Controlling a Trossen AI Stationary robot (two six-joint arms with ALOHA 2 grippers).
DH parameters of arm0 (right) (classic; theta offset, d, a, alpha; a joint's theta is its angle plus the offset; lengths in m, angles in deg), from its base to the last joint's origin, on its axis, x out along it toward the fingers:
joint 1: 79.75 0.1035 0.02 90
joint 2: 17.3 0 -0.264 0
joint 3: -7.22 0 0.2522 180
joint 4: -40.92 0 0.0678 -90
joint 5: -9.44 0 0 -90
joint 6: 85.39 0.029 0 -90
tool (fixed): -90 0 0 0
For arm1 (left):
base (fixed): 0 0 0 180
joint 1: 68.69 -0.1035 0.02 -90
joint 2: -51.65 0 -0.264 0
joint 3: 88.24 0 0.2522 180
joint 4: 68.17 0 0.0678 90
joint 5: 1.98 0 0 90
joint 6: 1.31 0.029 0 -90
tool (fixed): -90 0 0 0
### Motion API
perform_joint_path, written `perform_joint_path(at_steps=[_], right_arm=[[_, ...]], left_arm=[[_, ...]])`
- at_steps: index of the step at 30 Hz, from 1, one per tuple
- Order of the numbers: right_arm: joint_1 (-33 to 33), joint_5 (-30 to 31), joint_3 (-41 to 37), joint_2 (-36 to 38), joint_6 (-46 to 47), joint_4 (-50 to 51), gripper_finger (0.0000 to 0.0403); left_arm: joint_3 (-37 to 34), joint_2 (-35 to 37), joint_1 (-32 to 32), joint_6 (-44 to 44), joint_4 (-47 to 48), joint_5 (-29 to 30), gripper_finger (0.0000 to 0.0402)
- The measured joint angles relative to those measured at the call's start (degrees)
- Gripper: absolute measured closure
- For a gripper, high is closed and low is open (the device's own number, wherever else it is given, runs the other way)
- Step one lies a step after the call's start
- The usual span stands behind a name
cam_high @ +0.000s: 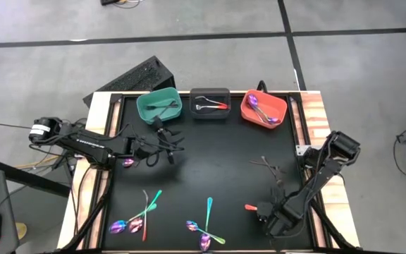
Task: Sort silverware by color (type)
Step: Put the orange fork into the black bin
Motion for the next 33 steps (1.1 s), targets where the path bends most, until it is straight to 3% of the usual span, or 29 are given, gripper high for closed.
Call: perform_joint_path(at_steps=[3,9,14,17,22,26,30,33], right_arm=[[-0.84,6.73,-0.19,-0.07,0.1,2.53,0.039],[-4.55,31.95,-0.61,3.51,-3.05,7.2,0.039],[-9.86,60.76,-0.58,6.22,1.82,10.1,0.039],[-14.64,70.56,-0.5,7.64,1.84,8.94,0.039],[-23.69,70.06,-0.46,8.87,0.89,5.0,0.039],[-28.11,68.88,-0.41,8.83,-5.55,-1.45,0.039],[-31.95,62.95,-0.37,8.76,-19.42,-11.74,0.039],[-36.3,53.53,-0.37,8.76,-34.31,-22.98,0.039]], left_arm=[[0.0,-0.01,0.0,-1.69,-3.97,-4.59,0.0292],[0.0,-0.01,0.04,0.76,-11.99,-16.38,0.0292],[0.02,-0.01,0.04,1.65,-13.36,-16.83,0.0292],[0.02,-0.01,0.04,1.46,-12.84,-16.81,0.0292],[0.01,-0.04,-0.01,4.54,-11.63,-15.76,0.0292],[-0.9,-0.04,-0.3,6.96,-13.28,-14.37,0.0292],[-1.03,-0.06,-1.44,3.33,-13.5,-14.47,0.0292],[-1.03,-0.97,-2.52,1.66,-13.65,-14.5,0.0292]])
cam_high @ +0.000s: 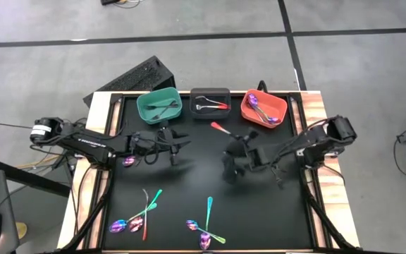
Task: Sort silverware by color (type)
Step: Put the orange fork into the black bin
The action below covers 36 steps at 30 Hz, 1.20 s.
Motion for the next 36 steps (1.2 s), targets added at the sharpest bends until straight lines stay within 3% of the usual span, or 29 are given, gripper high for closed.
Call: perform_joint_path(at_steps=[6,9,12,18,22,28,36], right_arm=[[-5.83,-19.7,0.09,-0.02,-24.76,-26.76,0.039],[-7.32,-22.86,0.11,0.0,-31.95,-34.37,0.039],[-9.8,-26.37,0.11,0.04,-34.58,-37.4,0.039],[-14.3,-37.55,0.11,-0.25,-31.2,-38.32,0.039],[-13.8,-36.69,0.09,-0.42,-30.21,-37.9,0.039],[-10.88,-27.31,0.09,-0.42,-26.64,-38.34,0.039],[-7.55,-26.72,0.09,-0.42,-29.6,-43.63,0.039]], left_arm=[[-0.07,-4.65,-3.38,0.31,-2.89,-1.64,0.0292],[-0.02,-8.07,-5.18,-0.31,-4.97,-5.43,0.0292],[-0.03,-10.65,-6.66,-0.85,-6.1,-8.24,0.0292],[-0.06,-11.52,-9.67,-1.35,-10.42,-10.9,0.029],[-0.06,-11.52,-10.98,-0.24,-14.73,-12.08,0.0272],[-0.04,-11.52,-11.36,-0.63,-20.25,-23.45,0.0223],[-0.04,-11.52,-11.63,-3.68,-24.65,-22.26,0.0206]])
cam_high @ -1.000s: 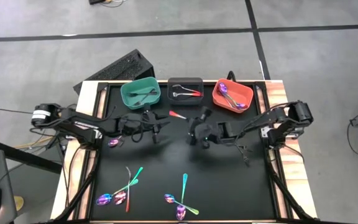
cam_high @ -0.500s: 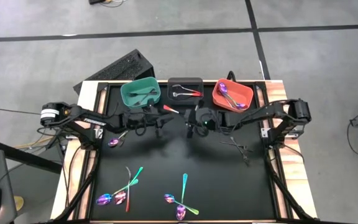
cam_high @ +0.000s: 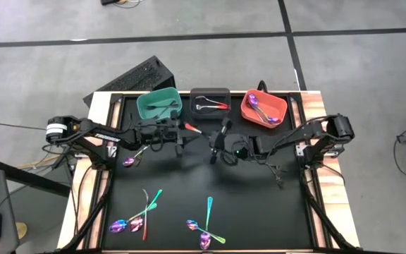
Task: Sort silverware by color (type)
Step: Put the orange fork into the black bin
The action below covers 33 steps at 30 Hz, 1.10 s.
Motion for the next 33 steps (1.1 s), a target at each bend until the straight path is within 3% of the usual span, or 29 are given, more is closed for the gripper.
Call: perform_joint_path(at_steps=[8,11,16,21,27,33], right_arm=[[2.47,-0.02,0.0,-0.6,-0.21,-0.05,0.039],[2.97,-0.06,0.01,-0.58,-0.5,-0.62,0.039],[2.51,0.03,0.02,-0.57,0.26,-0.41,0.0374],[2.53,0.69,0.02,-0.24,0.45,0.29,0.0331],[2.41,0.35,0.02,-0.24,7.21,11.47,0.0293],[1.51,0.25,0.0,-0.68,17.1,19.99,0.0287]], left_arm=[[0.0,0.02,1.35,-0.28,-4.06,-1.76,0.0218],[0.02,0.02,1.96,0.19,-3.56,-1.76,0.0259],[0.02,0.02,1.87,3.56,-3.12,-1.34,0.0382],[0.81,0.02,0.69,5.32,-1.34,0.55,0.0395],[8.2,0.02,-2.1,11.55,19.49,7.96,0.0398],[23.58,-0.79,-6.07,17.97,46.98,11.66,0.0399]])
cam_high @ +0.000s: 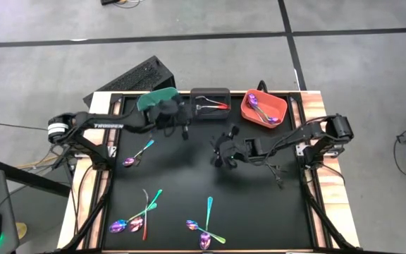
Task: Sort silverware by color (type)
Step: Put the orange fork into the black bin
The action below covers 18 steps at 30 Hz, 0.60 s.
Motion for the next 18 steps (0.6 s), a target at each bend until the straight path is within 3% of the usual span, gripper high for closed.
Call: perform_joint_path(at_steps=[7,11,18], right_arm=[[1.87,3.35,0.02,0.02,0.91,4.5,0.0286],[1.83,4.29,0.02,0.02,2.36,13.19,0.0286],[1.52,5.22,0.0,0.0,12.13,27.22,0.0286]], left_arm=[[16.21,-5.03,-5.28,3.14,14.61,-2.33,0.0399],[19.24,-10.53,-7.69,2.26,16.26,-7.24,0.039],[26.69,-20.16,-10.76,5.97,21.85,-4.2,0.0387]])
